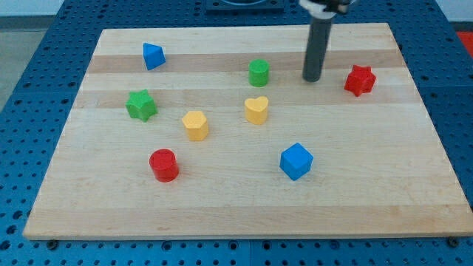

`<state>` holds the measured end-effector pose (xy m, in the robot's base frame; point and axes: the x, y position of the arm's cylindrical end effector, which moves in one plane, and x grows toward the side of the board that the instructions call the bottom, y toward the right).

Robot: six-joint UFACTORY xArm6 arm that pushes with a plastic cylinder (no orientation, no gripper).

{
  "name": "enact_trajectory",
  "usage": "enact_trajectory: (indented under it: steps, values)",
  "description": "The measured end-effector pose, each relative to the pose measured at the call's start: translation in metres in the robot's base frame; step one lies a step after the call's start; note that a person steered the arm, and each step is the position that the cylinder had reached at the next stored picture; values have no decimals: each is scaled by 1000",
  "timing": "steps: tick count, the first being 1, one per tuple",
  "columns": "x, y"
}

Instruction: Move the red star diagonally to the blue cube

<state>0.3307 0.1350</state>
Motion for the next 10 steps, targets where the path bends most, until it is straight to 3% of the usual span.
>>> enact_trajectory:
  steps: [2,6,10]
  values:
    - [-10,113]
    - [11,112]
    - [56,56]
